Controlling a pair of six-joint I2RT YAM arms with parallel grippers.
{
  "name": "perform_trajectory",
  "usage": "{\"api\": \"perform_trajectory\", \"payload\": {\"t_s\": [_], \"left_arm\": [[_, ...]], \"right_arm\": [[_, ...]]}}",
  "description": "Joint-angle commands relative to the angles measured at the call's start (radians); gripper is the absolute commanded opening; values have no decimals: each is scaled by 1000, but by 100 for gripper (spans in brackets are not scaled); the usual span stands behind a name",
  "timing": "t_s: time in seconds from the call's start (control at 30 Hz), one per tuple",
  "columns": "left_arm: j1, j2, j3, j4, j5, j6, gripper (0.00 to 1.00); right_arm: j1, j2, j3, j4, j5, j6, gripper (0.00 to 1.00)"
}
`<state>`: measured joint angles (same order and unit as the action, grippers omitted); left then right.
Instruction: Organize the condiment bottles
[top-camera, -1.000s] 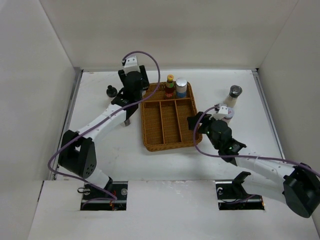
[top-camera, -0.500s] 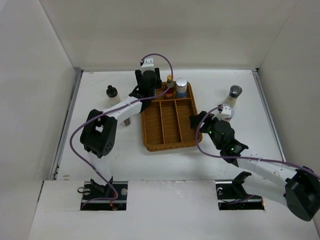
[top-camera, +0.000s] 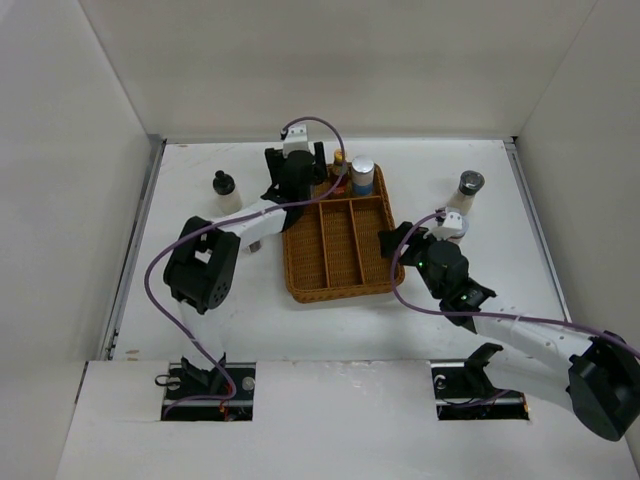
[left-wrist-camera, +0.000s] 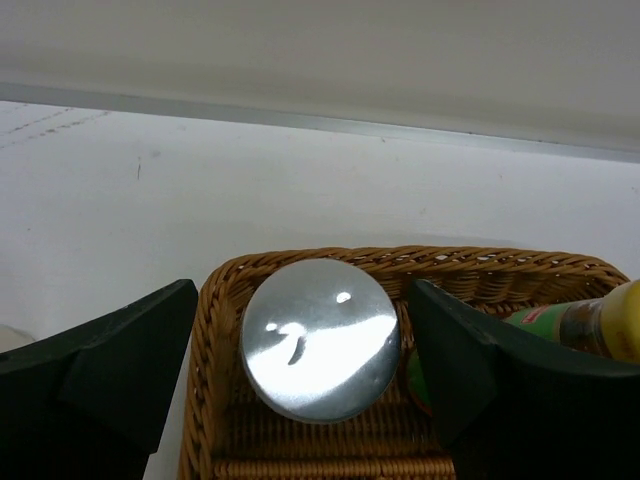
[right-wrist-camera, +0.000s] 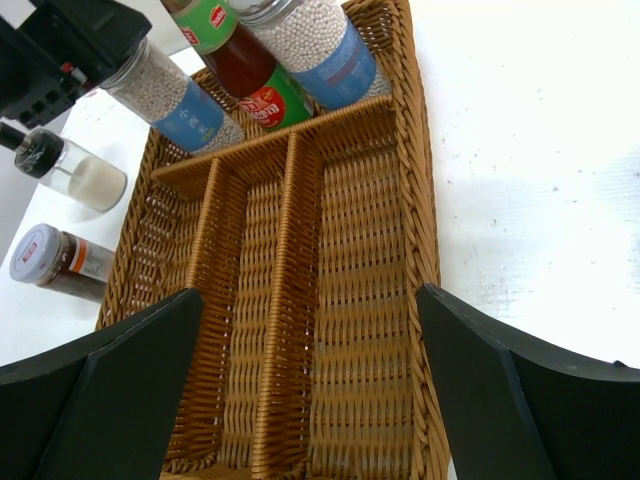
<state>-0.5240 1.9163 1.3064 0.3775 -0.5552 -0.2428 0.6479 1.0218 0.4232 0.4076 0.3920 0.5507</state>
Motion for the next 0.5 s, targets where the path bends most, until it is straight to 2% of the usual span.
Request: {"api": "perform_trajectory", "payload": {"t_s": [0.0, 0.27, 0.47], "left_arm": [[-6, -127, -38, 77, -34, -4, 89], [-14, -405, -264, 29, -123, -15, 90], [12, -577, -436, -264, -109, -151, 90]], "right_arm": [[-6, -11, -6, 60, -1, 9, 95], [-6, -28, -9, 57, -1, 9, 96], [-1, -32, -9, 56, -1, 11, 97]]}}
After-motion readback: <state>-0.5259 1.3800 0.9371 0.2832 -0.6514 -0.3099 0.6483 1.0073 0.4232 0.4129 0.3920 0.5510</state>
